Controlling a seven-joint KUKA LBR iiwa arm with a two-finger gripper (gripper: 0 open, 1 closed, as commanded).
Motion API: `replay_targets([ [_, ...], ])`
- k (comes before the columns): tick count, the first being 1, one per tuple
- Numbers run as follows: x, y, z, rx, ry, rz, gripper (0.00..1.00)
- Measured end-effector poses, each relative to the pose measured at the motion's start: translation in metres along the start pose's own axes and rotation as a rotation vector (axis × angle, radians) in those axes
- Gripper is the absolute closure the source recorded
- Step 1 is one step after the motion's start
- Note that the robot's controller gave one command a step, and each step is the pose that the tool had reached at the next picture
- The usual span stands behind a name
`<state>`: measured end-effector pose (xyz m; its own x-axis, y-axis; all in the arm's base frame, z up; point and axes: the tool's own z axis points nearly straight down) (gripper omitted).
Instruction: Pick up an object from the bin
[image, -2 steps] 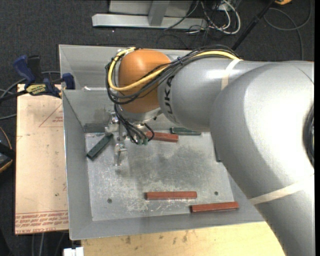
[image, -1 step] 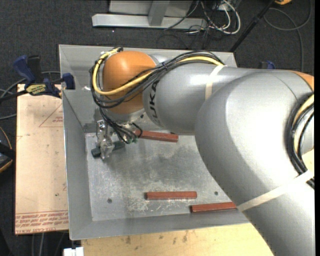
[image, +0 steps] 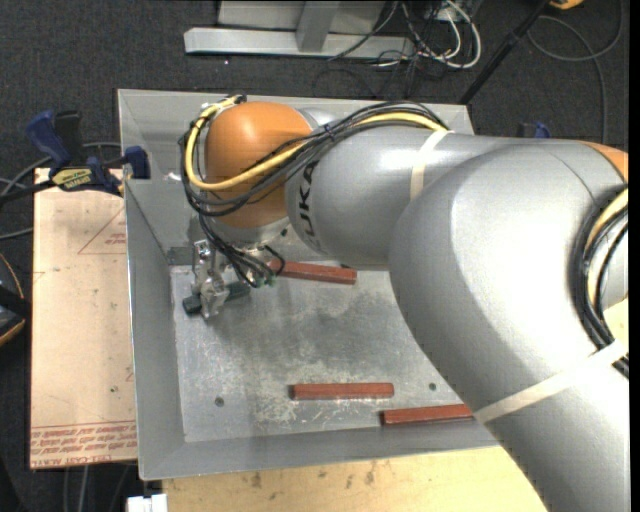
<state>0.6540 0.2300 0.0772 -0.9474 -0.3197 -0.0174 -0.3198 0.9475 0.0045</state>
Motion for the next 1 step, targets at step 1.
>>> replay_targets([
  [1,0.0067,0.0067,-0.1171,0.003,0.014,0.011,1.00],
])
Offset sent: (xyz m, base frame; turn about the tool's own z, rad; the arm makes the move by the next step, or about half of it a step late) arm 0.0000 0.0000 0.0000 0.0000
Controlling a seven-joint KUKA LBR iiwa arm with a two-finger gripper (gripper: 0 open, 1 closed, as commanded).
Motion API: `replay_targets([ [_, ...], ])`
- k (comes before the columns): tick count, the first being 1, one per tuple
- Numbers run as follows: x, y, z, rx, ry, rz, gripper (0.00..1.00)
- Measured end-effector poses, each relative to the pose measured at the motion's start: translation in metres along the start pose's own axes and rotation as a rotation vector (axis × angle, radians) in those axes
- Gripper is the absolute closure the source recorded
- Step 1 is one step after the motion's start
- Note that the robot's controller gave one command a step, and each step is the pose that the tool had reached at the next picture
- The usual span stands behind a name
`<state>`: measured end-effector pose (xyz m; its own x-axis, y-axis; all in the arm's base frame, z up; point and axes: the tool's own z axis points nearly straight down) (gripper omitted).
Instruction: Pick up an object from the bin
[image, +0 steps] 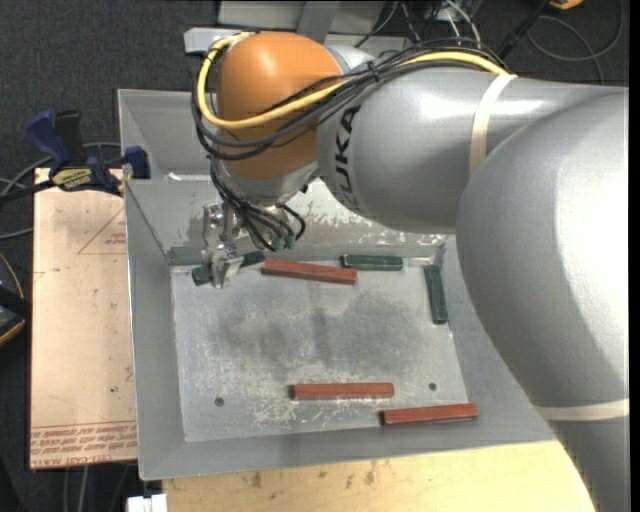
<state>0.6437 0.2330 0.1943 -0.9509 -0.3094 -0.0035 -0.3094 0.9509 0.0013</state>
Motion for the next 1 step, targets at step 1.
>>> replay_targets([
  [1,0.0000,-0.0001,0.0001,0.000,0.000,0.000,1.00],
])
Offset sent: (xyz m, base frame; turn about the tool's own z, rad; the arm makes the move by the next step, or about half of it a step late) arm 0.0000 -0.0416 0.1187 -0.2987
